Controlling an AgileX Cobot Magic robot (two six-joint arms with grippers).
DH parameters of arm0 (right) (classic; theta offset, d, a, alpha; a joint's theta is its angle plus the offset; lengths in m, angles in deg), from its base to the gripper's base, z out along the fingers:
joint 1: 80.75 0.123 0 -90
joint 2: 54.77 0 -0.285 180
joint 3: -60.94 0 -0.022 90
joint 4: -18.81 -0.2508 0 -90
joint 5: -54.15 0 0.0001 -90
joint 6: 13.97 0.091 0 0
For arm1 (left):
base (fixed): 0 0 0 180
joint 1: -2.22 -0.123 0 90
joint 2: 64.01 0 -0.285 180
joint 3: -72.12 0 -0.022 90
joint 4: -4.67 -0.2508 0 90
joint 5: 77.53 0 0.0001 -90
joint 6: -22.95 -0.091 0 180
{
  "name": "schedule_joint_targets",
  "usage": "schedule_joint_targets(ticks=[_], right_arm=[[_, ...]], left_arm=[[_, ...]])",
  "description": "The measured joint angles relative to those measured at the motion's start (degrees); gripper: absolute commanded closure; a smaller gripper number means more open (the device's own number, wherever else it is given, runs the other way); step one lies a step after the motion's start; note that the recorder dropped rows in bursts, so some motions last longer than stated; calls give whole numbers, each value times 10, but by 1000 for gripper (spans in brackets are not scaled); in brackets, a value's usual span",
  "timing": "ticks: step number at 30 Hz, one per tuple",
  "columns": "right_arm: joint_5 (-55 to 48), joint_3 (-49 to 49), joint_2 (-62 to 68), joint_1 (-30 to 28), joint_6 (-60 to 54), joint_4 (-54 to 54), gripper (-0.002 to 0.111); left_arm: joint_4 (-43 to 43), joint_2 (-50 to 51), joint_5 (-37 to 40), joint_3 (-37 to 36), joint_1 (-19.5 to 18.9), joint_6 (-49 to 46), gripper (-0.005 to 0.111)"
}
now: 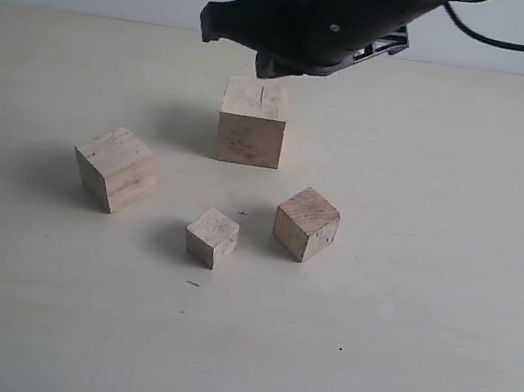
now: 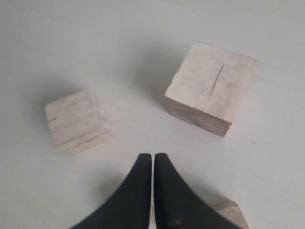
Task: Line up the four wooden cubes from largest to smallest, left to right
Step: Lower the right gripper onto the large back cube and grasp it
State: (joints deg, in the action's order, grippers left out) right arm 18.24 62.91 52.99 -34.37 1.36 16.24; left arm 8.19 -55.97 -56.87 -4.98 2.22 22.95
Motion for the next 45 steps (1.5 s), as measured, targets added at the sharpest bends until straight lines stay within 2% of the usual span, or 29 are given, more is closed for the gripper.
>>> schedule_joint_targets(ticks=[3,9,12,19,28,36,45], right_arm=[[-39,54,52,7,43,48,75],[-59,141,107,8,54,116,23],[-59,167,120,8,70,155,12],[-60,201,171,8,162,204,9],[-56,274,264,8,209,214,9],[-102,313,313,5,270,261,9],[-109,314,340,-1,309,219,9]], left_arm=[[0,0,0,0,0,0,107],[0,0,0,0,0,0,107],[0,0,0,0,0,0,107],[0,0,0,0,0,0,107],[0,0,0,0,0,0,107],[0,0,0,0,0,0,107],[0,0,0,0,0,0,107]])
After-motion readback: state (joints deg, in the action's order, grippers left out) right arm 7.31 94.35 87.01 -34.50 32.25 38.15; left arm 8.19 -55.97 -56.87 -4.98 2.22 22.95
